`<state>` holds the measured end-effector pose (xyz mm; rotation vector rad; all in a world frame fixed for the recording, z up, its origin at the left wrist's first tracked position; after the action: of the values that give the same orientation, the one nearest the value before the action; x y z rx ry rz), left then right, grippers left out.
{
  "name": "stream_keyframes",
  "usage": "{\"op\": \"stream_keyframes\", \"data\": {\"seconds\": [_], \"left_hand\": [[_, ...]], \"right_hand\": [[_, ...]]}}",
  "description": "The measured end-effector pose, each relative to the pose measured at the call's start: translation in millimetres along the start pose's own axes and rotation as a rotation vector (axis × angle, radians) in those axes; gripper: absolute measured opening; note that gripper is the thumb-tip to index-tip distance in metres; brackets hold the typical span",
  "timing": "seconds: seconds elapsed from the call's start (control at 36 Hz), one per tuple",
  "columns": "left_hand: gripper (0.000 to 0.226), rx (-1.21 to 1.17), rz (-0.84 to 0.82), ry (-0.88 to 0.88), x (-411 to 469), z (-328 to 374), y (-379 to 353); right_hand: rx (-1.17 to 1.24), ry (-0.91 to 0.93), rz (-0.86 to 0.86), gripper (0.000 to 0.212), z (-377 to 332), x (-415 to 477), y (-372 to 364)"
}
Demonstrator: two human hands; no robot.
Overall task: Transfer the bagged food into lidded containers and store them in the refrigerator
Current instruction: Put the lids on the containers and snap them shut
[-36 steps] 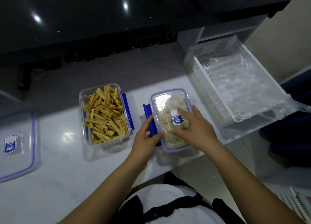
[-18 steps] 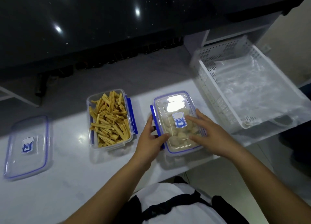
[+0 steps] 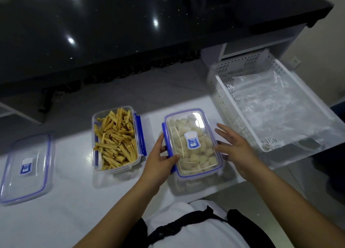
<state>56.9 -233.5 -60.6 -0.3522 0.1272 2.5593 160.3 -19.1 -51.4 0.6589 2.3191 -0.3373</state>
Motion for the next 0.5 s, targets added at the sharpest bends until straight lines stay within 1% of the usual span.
{"op": "stream_keyframes", "data": {"seconds": [0.06, 0.11, 0.17, 0.22, 0.28, 0.36, 0.42, 0.5], "left_hand": [[0.08, 0.001, 0.006, 0.005, -1.3, 0.7, 1.0], [0.078, 0.003, 0.018, 0.0, -3.2, 1.2, 2.9], [0.077, -0.004, 0.027, 0.003, -3.6, 2.2, 5.4], [0.076, -0.014, 0.03, 0.012, -2.5, 3.1, 7.7], [0.076, -0.01, 0.029, 0.013, -1.4, 3.6, 10.0], [0.081, -0.021, 0.016, 0.015, -1.3, 2.2, 11.9], [0.083, -0.022, 0.012, 0.015, -1.6, 1.8, 11.8], [0.084, -0.023, 0.008, 0.006, -1.9, 1.5, 11.9]], "right_hand": [[-0.055, -0.05, 0.065, 0.078, -2.1, 4.2, 1.5], [-0.114, -0.14, 0.072, 0.086, -6.0, 7.8, 4.2], [-0.113, -0.248, 0.015, 0.085, -10.9, 9.5, 5.3], [-0.176, -0.279, -0.003, 0.079, -15.9, 9.4, 5.4], [-0.232, -0.226, 0.041, 0.074, -18.5, 8.8, 4.9], [-0.341, -0.061, 0.202, 0.066, -18.3, 4.0, 2.5], [-0.367, 0.012, 0.219, 0.06, -14.5, 1.0, -2.2], [-0.42, 0.082, 0.218, 0.062, -4.0, -1.8, -9.2]]}}
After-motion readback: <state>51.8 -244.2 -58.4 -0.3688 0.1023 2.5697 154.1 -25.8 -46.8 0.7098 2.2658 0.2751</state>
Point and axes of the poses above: each hand's wrist, its own x-axis towards the middle knuckle, its own y-axis out of the back of the hand, z = x × y, the point moved 1 cm from there along x, towards the middle knuckle, and after that the axes turned 15 degrees about -y, right-handed, at the moved point
